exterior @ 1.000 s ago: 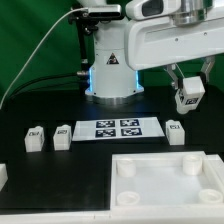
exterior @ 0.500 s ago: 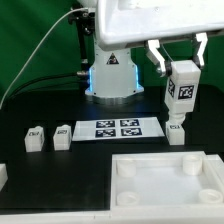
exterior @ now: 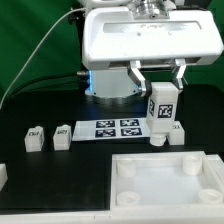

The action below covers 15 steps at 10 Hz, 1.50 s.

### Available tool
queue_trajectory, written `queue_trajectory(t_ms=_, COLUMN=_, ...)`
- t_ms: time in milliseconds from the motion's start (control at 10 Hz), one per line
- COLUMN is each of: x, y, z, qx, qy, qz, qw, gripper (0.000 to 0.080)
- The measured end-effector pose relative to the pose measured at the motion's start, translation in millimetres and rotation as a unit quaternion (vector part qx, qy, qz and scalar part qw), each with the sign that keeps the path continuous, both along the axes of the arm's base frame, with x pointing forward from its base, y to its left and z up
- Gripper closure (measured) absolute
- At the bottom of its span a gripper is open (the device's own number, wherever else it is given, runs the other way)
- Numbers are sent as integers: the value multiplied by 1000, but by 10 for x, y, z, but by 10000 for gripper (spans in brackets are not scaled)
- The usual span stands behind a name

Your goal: Assemble one leg

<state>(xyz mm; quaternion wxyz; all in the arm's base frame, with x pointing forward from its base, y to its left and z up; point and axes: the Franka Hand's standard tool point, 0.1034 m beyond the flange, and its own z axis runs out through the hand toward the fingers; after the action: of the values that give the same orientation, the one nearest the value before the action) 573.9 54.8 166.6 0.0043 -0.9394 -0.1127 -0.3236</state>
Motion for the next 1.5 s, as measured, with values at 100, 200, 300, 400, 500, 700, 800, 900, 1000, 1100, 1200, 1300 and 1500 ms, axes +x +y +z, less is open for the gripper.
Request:
queue_trajectory(t_ms=100, x=12, y=15, z=-33, qx=0, qy=8, qz=6, qw=1000, gripper=506)
queue_trajectory(t_ms=200, x=147, y=53, z=-20, qx=1, qy=13, qz=20, qw=1000, gripper=506)
queue_trajectory(t_ms=300, x=298, y=134, z=-18, qx=9, qy=6, qz=24, qw=1000, gripper=506)
queue_trajectory(t_ms=400, x=386, y=219, z=-116, qx=19, qy=8, qz=27, qw=999, gripper=506)
queue_trajectory(t_ms=500, x=443, y=295, z=-226, qx=31, qy=12, qz=28, qw=999, gripper=506)
queue_trajectory(t_ms=700, x=405, y=490, z=-468, qx=44, qy=10, qz=32, qw=998, gripper=506)
queue_trajectory(t_ms=800, x=384, y=498, z=-517, qx=45, qy=15, qz=32, qw=998, gripper=506)
queue_trajectory(t_ms=900, x=363, y=523, z=-533, qx=45, qy=16, qz=34, qw=998, gripper=506)
queue_trajectory(t_ms=1000, x=333, y=540, z=-571, qx=45, qy=20, qz=36, qw=998, gripper=506)
queue_trajectory(t_ms=1100, x=329, y=527, z=-594, qx=45, qy=22, qz=35, qw=998, gripper=506)
queue_trajectory(t_ms=1200, x=322, y=547, z=-624, qx=46, qy=24, qz=36, qw=998, gripper=506)
queue_trajectory(t_ms=1300, x=336, y=583, z=-640, qx=48, qy=27, qz=38, qw=998, gripper=506)
queue_trajectory(t_ms=1500, x=402, y=629, z=-637, qx=50, qy=23, qz=40, qw=998, gripper=506)
